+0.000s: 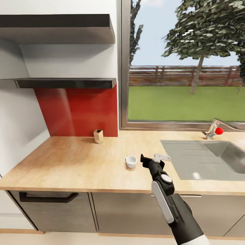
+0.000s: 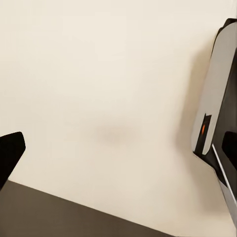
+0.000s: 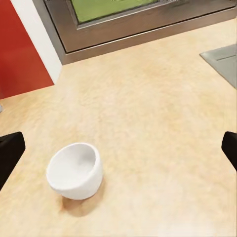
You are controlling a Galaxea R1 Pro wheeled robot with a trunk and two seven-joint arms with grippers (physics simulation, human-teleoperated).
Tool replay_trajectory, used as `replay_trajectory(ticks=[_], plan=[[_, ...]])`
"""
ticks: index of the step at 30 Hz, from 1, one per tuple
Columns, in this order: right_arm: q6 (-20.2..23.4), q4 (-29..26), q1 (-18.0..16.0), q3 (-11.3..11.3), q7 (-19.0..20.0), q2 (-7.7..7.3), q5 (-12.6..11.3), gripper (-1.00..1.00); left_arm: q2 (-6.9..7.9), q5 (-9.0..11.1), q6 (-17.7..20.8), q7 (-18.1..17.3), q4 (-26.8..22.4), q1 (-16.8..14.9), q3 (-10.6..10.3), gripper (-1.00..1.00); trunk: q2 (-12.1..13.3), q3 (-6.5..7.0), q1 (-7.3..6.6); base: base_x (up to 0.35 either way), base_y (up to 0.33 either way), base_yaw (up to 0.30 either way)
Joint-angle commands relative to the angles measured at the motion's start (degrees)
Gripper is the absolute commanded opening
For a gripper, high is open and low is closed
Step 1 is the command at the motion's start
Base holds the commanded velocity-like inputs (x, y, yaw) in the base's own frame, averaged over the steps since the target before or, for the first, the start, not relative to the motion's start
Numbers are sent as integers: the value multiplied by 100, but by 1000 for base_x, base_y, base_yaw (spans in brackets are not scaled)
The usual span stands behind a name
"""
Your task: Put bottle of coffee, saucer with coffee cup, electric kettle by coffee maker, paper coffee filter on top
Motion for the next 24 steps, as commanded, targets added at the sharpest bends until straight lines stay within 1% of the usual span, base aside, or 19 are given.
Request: replay_trajectory(ticks=[1,4,7,11,16,22,24], plan=[[20,2,-4,14,-46,-52,-45,100,-2,61,-9,0,-11,3,-4,100,-11,-11,7,337,0,0],[90,39,-1,19,-44,-88,-40,100,-14,62,-9,0,-11,3,-4,100,-11,-11,7,337,0,0],[328,126,1,19,-46,-95,-42,100,-10,67,-6,7,-11,3,-4,100,-11,-11,7,336,0,0],[426,166,2,13,-47,-95,-45,100,-11,67,-1,8,-11,3,-4,100,-11,-11,7,243,0,0],[454,211,2,12,-47,-96,-38,100,-4,67,-8,16,-6,3,-4,100,-11,-11,7,32,0,0],[456,761,2,19,-47,-90,-43,100,6,67,-7,12,-3,3,-4,100,-11,-11,7,4,0,0],[456,877,2,22,-47,-83,-44,100,15,72,-3,10,11,3,-3,100,-11,-11,7,125,12,0]])
